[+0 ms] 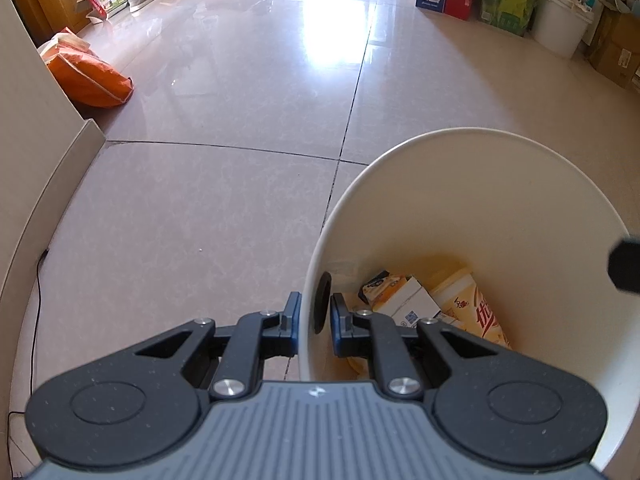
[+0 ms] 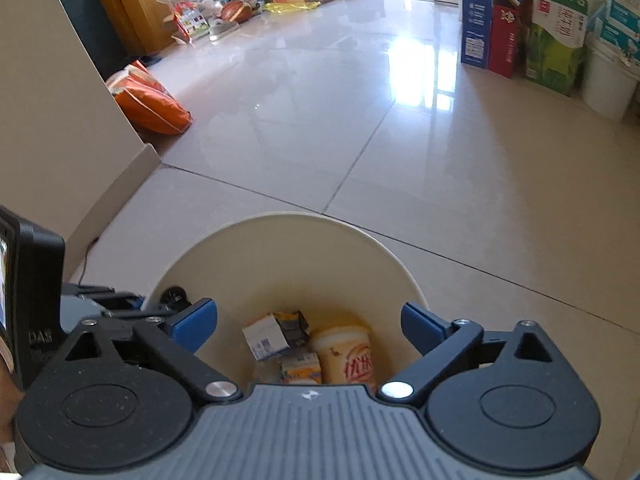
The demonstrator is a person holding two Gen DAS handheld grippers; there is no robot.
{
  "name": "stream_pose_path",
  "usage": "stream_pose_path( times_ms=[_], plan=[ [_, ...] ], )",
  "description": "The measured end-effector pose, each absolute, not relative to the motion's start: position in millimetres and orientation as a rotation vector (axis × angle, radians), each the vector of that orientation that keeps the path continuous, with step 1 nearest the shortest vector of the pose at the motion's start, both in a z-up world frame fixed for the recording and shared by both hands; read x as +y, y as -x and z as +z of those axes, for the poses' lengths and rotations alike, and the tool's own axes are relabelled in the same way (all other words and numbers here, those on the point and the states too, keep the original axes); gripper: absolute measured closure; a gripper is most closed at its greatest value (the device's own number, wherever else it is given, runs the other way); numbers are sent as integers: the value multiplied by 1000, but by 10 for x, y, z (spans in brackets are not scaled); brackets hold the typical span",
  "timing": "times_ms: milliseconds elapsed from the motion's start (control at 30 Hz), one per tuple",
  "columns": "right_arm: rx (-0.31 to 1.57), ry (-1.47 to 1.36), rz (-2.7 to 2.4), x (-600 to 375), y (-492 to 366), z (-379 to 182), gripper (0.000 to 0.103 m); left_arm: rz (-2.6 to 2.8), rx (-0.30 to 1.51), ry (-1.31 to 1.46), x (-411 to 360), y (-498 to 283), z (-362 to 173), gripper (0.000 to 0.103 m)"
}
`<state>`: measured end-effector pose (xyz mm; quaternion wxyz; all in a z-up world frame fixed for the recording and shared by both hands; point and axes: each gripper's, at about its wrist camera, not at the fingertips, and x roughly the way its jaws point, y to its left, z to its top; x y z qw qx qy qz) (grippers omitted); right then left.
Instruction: Collect trash
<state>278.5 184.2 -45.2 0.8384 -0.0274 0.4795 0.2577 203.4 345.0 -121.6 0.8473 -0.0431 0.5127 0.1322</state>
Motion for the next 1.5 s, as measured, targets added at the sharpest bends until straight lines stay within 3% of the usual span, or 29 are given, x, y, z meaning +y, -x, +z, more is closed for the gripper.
stream_pose_path(
  times_ms=[300,400,467,633,1000,1500],
  plan=[
    [1061,136,485,1823,-2577,-650,0,273,1079,89,3461,-2022,-1207,89],
    [1083,145,449,1798,-2520,-752,0,255,1086,83,3447,-2022,-1207,73],
    [1102,133,439,1775,-2485,-792,0,250,1094,78,3439,-2018,-1212,39],
    [1116,132,418,1736,-2403,-852,0,256,1076,21,3404,-1969,-1189,19],
    [1152,182,271,1780,-2170,-815,0,212,1061,-28,3287,-1768,-1004,14],
    [1170,155,106,1665,-1644,-393,0,269,1045,-46,3013,-1049,-337,5]
  ],
)
